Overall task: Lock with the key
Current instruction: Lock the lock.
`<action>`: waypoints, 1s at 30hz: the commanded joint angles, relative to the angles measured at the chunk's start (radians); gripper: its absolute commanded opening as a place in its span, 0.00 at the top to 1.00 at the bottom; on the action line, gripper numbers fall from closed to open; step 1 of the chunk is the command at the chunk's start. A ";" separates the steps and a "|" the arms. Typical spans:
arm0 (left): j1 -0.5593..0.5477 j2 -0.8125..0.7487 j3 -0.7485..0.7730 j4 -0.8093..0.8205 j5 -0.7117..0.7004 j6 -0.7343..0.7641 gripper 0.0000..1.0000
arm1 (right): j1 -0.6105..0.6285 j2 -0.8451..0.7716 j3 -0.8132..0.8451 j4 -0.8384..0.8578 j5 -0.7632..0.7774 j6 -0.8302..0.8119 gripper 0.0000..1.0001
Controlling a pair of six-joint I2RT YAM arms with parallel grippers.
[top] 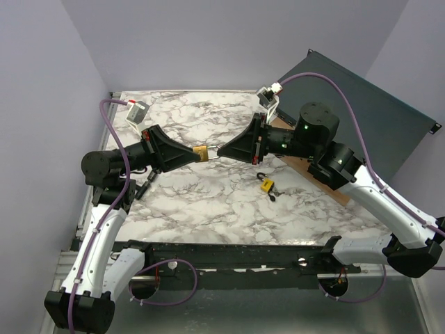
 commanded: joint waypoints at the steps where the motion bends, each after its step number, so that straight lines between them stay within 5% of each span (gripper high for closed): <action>1: -0.009 -0.021 0.028 0.053 0.033 0.005 1.00 | 0.008 0.006 0.019 0.012 0.024 0.011 0.99; 17: -0.093 -0.006 0.053 0.007 0.020 0.093 1.00 | 0.057 0.036 0.034 -0.002 0.038 0.006 0.99; 30: -0.202 0.012 0.172 -0.312 -0.068 0.342 1.00 | 0.121 0.077 0.042 -0.082 0.115 -0.038 0.99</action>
